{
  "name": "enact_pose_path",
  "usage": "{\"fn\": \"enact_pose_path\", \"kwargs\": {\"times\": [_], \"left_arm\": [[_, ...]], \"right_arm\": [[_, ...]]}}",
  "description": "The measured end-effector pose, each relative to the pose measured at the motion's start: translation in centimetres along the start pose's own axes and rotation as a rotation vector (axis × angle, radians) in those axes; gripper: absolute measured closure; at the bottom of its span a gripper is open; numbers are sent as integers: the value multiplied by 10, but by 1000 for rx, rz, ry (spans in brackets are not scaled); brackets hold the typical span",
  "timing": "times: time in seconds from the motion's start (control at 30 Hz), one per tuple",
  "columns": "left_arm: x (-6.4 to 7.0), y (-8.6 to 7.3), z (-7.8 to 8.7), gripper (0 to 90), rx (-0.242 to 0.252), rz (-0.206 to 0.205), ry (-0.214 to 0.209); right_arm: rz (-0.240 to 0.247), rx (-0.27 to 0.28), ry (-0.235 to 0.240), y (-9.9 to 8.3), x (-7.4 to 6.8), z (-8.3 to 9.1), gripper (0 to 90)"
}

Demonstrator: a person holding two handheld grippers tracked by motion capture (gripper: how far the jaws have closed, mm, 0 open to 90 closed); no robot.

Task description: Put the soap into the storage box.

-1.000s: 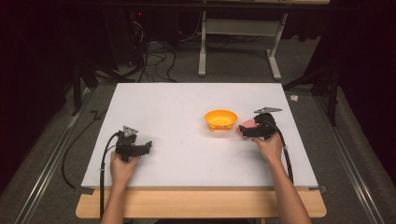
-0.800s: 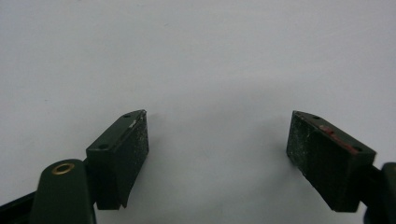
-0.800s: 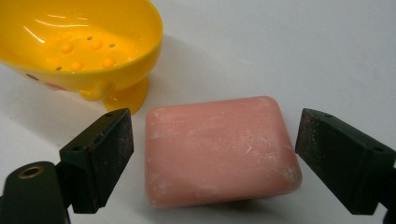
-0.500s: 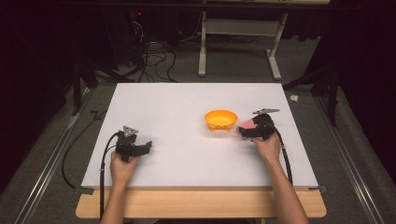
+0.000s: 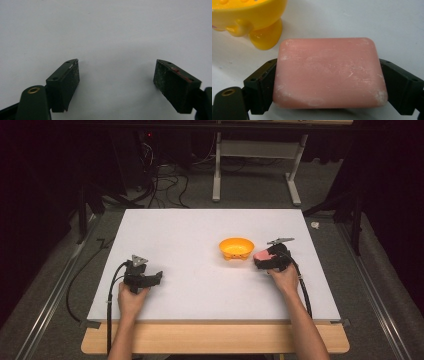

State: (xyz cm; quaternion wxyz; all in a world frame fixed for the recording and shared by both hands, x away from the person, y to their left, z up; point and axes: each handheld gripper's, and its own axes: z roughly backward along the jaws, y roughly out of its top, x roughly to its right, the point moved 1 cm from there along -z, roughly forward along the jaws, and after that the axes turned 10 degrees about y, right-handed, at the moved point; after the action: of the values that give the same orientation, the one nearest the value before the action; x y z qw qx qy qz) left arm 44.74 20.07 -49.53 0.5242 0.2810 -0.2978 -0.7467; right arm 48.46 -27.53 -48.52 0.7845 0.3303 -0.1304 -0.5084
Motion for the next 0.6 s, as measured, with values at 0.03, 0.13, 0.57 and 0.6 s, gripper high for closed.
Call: {"fn": "enact_pose_path", "kwargs": {"times": [0.03, 0.13, 0.57, 0.6], "left_arm": [[0, 0, 0, 212, 1, 0, 0], [0, 0, 0, 212, 1, 0, 0], [0, 0, 0, 212, 1, 1, -1], [0, 0, 0, 212, 1, 1, -1]], "right_arm": [[4, -4, -8, 0, -1, 0, 118], [12, -5, -7, 0, -1, 0, 121], [20, 2, -1, -1, 0, 0, 134], [18, 4, -1, -1, 0, 0, 135]]}}
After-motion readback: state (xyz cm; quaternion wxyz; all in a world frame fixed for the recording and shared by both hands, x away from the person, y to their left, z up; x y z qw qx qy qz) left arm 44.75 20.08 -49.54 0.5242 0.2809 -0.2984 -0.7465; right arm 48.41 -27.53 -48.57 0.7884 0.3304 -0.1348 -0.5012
